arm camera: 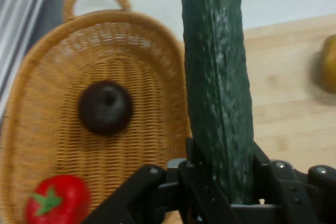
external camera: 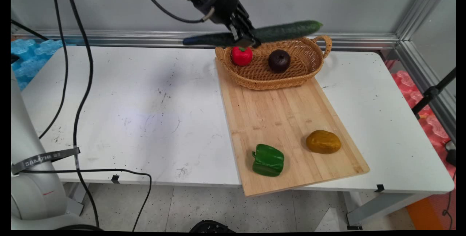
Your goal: Place the picked object on the cutting board
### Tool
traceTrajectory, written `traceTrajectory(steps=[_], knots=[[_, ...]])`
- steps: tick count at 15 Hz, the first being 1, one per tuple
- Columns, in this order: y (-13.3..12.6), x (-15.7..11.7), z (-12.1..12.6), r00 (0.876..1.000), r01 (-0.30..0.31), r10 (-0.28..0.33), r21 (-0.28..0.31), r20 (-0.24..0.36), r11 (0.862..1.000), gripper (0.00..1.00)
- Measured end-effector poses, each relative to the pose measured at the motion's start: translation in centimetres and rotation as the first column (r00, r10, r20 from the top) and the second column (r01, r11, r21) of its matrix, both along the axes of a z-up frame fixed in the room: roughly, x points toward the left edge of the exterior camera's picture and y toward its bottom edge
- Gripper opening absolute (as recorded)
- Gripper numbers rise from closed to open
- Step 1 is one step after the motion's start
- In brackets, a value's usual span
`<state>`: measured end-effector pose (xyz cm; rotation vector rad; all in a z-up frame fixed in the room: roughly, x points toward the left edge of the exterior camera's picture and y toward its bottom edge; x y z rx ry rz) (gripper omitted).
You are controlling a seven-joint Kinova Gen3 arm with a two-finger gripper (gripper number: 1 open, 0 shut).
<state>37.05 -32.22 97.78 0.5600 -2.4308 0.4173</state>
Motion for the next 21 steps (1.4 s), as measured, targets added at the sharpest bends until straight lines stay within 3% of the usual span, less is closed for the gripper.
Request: traceTrajectory(steps=[4,11,21], knots=[[1.3,-1.9,-1.5,0.999,0.022,-0.021,0.028,-0.025,0.999,0.0],[1.3,-4.9,-4.9,0.998,0.054,-0.052,0.054,-0.034,0.997,0.0],[-0.2,-9.8,-12.5,0.998,0.063,-0.062,0.114,-0.012,0.992,0.0]])
